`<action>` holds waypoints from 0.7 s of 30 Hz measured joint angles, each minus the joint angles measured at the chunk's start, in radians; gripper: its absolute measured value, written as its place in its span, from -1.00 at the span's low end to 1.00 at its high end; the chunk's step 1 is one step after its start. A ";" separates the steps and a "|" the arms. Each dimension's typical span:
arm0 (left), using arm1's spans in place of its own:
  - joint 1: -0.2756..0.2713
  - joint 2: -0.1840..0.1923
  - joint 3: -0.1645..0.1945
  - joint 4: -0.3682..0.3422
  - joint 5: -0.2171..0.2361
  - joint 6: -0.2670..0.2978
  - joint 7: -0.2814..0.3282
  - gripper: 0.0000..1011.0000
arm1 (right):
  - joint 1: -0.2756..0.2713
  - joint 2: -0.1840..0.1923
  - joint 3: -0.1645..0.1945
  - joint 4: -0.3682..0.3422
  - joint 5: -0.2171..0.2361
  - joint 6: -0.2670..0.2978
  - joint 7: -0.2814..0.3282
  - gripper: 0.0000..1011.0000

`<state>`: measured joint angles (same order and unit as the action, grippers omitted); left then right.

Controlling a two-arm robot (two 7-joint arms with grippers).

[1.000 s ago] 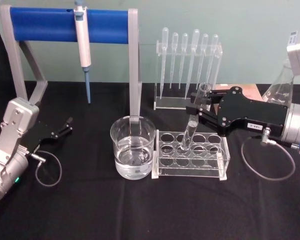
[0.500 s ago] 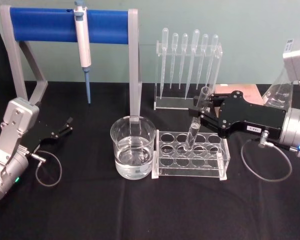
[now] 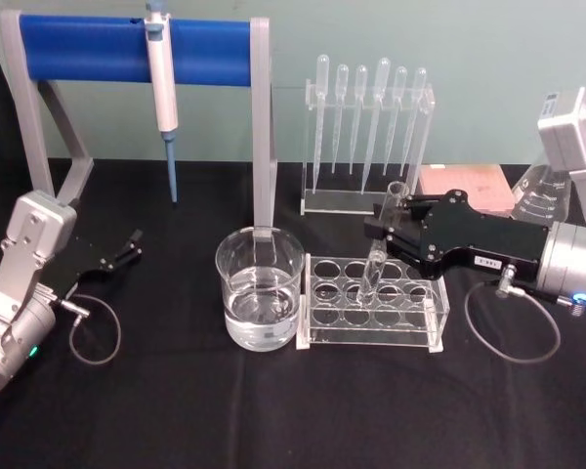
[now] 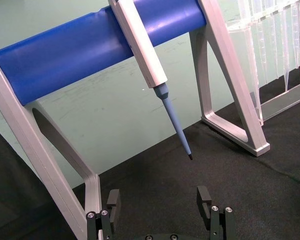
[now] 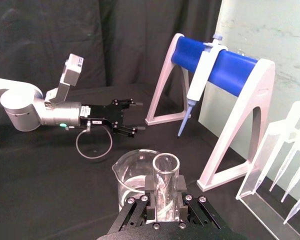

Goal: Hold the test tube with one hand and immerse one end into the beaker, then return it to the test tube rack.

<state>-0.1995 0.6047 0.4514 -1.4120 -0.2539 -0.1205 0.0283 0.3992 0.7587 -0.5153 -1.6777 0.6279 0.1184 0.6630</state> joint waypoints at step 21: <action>0.000 0.000 0.000 0.000 0.000 0.000 0.000 0.98 | 0.005 -0.036 -0.010 0.054 -0.037 -0.014 0.011 -0.54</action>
<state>-0.1995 0.6047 0.4514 -1.4120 -0.2539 -0.1206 0.0283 0.4040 0.7224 -0.5250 -1.6240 0.5910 0.1043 0.6735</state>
